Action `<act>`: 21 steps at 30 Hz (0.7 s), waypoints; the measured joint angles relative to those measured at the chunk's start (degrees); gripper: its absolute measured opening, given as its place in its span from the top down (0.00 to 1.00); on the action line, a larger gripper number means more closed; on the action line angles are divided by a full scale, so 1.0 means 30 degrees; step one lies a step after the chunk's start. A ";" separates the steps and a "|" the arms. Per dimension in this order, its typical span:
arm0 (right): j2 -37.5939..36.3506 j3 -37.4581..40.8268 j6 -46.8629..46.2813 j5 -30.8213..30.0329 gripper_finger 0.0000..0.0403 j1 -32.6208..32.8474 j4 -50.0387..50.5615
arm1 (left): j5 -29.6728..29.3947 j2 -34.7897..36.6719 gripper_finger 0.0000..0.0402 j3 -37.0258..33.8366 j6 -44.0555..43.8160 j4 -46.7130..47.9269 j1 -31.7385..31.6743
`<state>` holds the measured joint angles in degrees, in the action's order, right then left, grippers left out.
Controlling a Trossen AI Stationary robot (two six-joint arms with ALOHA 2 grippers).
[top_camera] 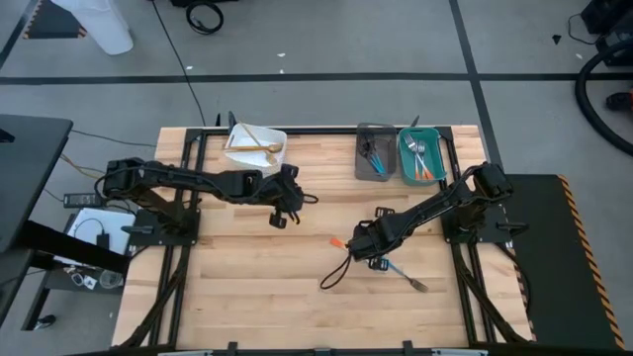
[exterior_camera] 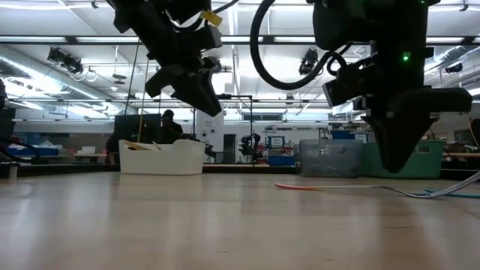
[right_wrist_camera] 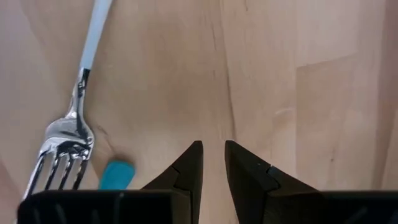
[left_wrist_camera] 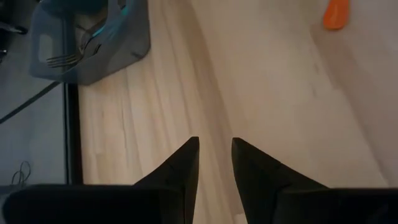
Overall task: Sort silverware by color (type)
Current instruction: Put the orange fork into the green bin
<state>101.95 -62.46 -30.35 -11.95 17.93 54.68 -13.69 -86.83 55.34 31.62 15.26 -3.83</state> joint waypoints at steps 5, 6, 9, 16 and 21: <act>0.0000 0.0000 -0.0414 0.0297 0.81 -0.0016 -0.0106 | 0.0282 -0.0007 0.75 0.0005 -0.1129 -0.0099 0.0468; 0.0000 0.0000 -0.0541 0.0308 0.81 -0.0048 -0.0195 | 0.0538 -0.0007 0.75 0.0005 -0.1450 -0.0117 0.0524; 0.0000 0.0000 -0.0943 0.0442 0.80 -0.0109 -0.0539 | 0.0980 -0.0011 0.75 0.0002 -0.2052 -0.0121 0.0673; 0.0000 0.0000 -0.1719 0.1485 0.76 -0.0109 -0.2265 | 0.0997 -0.0015 0.75 0.0002 -0.4681 -0.0125 0.0710; 0.0000 0.0000 -0.2393 0.1924 0.71 -0.0109 -0.2600 | 0.0963 -0.0015 0.75 0.0005 -0.5955 -0.0121 0.0712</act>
<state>101.95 -62.46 -37.52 -6.18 17.61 46.88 -10.80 -86.87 55.35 13.75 14.90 -1.69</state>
